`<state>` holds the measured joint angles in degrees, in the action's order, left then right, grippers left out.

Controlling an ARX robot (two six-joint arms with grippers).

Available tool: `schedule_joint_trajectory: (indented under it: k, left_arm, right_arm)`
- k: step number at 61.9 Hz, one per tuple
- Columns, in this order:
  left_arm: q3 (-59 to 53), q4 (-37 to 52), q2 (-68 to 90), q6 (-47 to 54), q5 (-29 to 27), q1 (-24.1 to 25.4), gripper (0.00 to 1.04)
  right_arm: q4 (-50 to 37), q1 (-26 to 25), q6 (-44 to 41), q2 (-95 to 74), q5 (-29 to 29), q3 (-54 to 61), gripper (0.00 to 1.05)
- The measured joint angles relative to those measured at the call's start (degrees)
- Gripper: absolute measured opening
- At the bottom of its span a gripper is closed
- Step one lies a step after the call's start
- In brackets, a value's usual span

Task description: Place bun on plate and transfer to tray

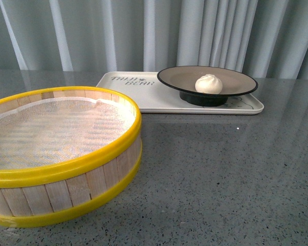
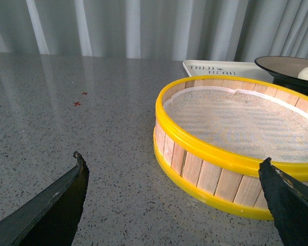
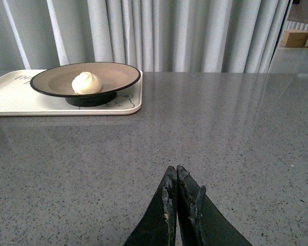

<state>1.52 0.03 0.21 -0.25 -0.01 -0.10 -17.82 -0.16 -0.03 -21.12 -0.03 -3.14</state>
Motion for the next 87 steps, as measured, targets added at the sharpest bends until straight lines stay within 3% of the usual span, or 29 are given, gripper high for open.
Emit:
schedule_joint_trajectory:
  k: [40, 47, 62, 75, 87]
  left_arm:
    - [0.0, 0.0, 0.0, 0.0, 0.0, 0.0, 0.98]
    - [0.0, 0.0, 0.0, 0.0, 0.0, 0.0, 0.98]
    - [0.0, 0.0, 0.0, 0.0, 0.0, 0.0, 0.98]
    - [0.0, 0.0, 0.0, 0.0, 0.0, 0.0, 0.98]
    - [0.0, 0.0, 0.0, 0.0, 0.0, 0.0, 0.98]
  right_arm:
    - [7.8, 0.0, 0.0, 11.2, 0.0, 2.9, 0.02]
    - [17.3, 0.0, 0.0, 18.9, 0.0, 2.8, 0.02]
    - [17.7, 0.0, -0.1, 20.9, 0.0, 2.8, 0.02]
    - [17.7, 0.0, 0.0, 20.9, 0.0, 2.8, 0.37]
    - [17.8, 0.0, 0.0, 20.9, 0.0, 2.8, 0.78]
